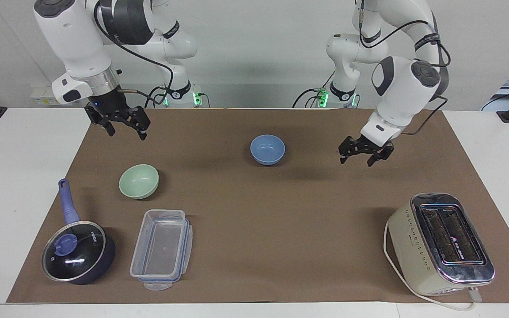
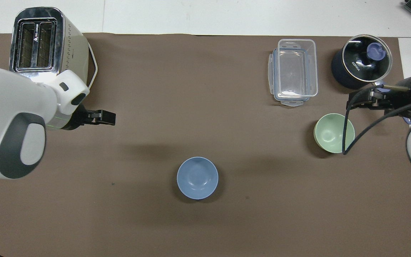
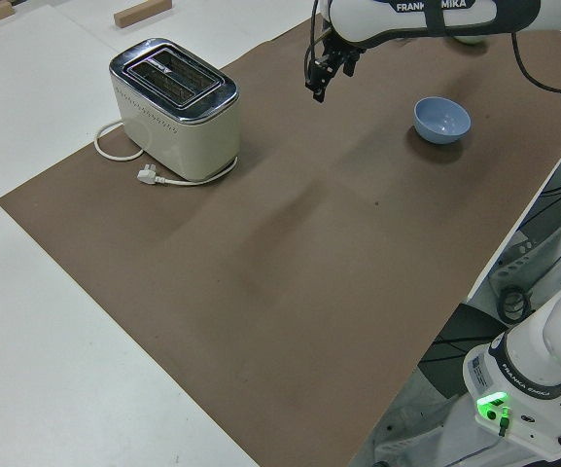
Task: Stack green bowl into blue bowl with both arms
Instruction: 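Release the blue bowl while the right gripper reaches the green bowl, then grasp the green bowl's rim with the right gripper while the left withdraws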
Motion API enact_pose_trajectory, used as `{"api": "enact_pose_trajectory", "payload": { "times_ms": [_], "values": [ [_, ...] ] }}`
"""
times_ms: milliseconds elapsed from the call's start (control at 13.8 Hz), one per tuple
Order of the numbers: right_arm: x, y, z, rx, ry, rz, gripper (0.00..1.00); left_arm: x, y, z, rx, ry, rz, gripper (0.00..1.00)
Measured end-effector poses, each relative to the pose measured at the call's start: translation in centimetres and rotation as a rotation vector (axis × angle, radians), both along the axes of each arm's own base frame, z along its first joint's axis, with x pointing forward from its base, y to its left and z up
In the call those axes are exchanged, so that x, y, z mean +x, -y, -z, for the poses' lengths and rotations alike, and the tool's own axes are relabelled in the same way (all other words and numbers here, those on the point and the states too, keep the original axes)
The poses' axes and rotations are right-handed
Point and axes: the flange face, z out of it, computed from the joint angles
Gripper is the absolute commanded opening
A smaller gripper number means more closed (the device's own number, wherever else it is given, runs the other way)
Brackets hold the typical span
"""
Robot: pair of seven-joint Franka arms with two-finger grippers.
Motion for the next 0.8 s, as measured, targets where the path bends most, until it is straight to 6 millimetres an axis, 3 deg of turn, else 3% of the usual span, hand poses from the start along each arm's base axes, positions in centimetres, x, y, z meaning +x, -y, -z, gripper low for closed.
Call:
{"api": "enact_pose_trajectory", "payload": {
  "times_ms": [145, 363, 509, 799],
  "values": [
    [0.4, 1.1, 3.3, -0.004, -0.002, -0.021, 1.0, 0.6, -3.8, -1.4, 0.025, -0.008, 0.033, 1.0],
    [0.3, 5.6, 9.5, -0.013, -0.004, -0.094, 1.0, 1.1, -8.9, -3.8, 0.052, -0.018, 0.03, 1.0],
    [0.0, 8.3, 13.4, -0.017, -0.015, -0.131, 1.0, 1.1, -10.0, -5.0, 0.092, -0.02, 0.032, 1.0],
    [0.5, 9.9, 17.7, -0.017, -0.029, -0.133, 1.0, 1.0, -9.9, -7.8, 0.095, -0.038, 0.003, 1.0]
  ]
}}
